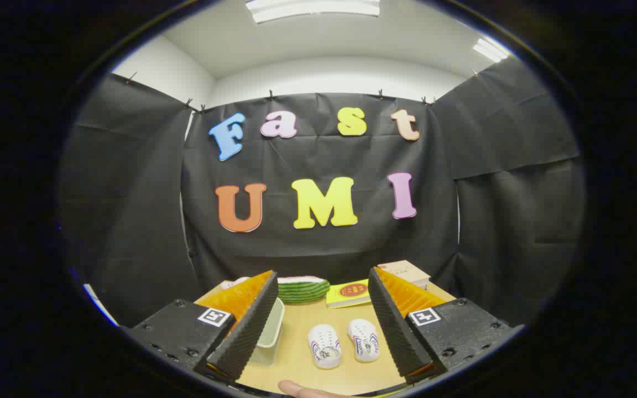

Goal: Open the storage box then place both shoes into the box .Put the left shoe in first, then the right shoe, with the right side of both shoes facing outward in a uniform manner.

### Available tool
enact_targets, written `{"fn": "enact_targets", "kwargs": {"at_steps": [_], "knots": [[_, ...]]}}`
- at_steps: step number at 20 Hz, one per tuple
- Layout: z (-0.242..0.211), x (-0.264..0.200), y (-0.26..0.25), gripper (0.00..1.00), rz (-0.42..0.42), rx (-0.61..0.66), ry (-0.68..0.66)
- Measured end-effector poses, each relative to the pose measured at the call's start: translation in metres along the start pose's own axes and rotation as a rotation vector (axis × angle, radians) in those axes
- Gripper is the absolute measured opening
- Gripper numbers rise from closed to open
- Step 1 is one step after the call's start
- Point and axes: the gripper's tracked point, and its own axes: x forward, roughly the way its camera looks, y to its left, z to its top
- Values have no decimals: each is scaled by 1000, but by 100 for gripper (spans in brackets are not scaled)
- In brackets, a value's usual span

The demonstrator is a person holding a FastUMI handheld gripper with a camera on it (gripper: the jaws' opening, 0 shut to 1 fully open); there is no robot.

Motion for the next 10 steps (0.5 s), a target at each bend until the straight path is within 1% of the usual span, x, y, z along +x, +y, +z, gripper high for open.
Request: {"fn": "enact_targets", "kwargs": {"at_steps": [10], "knots": [[-17,14,-14,100,-6,18,45]]}}
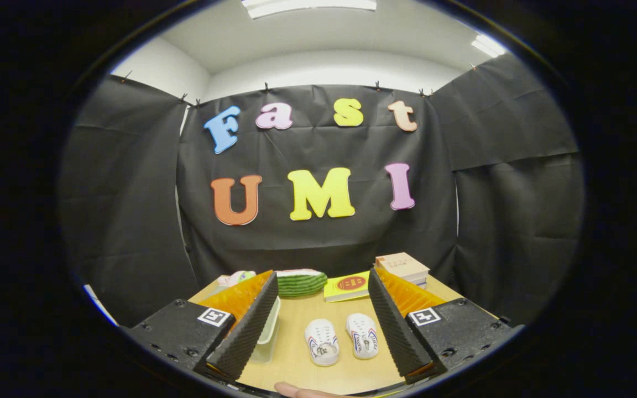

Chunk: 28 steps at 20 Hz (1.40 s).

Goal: Open the storage box then place both shoes into the box .Put the left shoe in first, then the right shoe, with the right side of both shoes facing outward in a uniform manner.

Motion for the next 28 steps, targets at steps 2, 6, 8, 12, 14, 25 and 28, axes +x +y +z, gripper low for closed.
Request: {"fn": "enact_targets", "kwargs": {"at_steps": [2,6,8,12,14,25,28], "knots": [[-1,3,-6,100,-7,8,9],[-8,11,-8,100,-4,17,34],[-18,20,-11,100,-9,14,62],[-52,48,-10,100,14,45,166],[-76,66,4,100,80,81,246],[-221,157,87,98,559,486,701],[-241,183,92,98,634,582,760]]}}
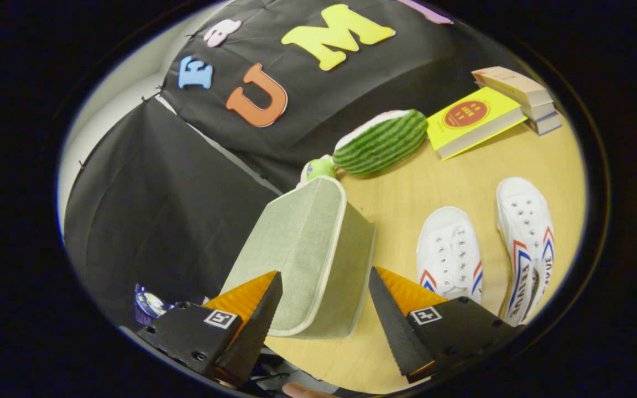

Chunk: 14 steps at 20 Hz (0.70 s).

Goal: Open the storage box then place both shoes into the box .Put the left shoe in first, then the right shoe, with the right side of both shoes facing outward in a uniform manner.

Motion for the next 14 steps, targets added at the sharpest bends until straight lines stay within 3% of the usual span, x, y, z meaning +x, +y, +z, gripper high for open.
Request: {"fn": "enact_targets", "kwargs": {"at_steps": [3,8,10,11,14], "knots": [[17,23,2,97,158,123,53],[20,55,-6,97,266,207,189],[21,54,13,96,413,289,235],[25,54,15,94,448,311,230],[12,69,-2,84,406,300,240]]}}
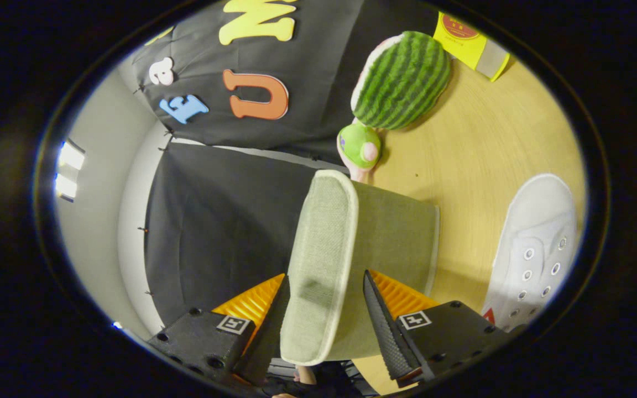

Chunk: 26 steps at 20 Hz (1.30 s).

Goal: Open the storage box then place both shoes into the box .Put the left shoe in first, then the right shoe, with the right side of both shoes facing outward in a uniform manner.

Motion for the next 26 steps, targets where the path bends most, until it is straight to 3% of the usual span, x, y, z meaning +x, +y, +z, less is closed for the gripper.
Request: {"fn": "enact_targets", "kwargs": {"at_steps": [1,4,5,10,12,15,26], "knots": [[-4,1,3,82,22,14,7],[-1,4,16,62,66,-21,-17],[-3,2,17,61,64,-39,-17],[1,-5,30,20,59,-59,-62],[1,-7,33,10,23,-80,-77],[-1,-9,48,6,-24,-113,-92],[-15,12,161,5,-57,-170,-232]]}}
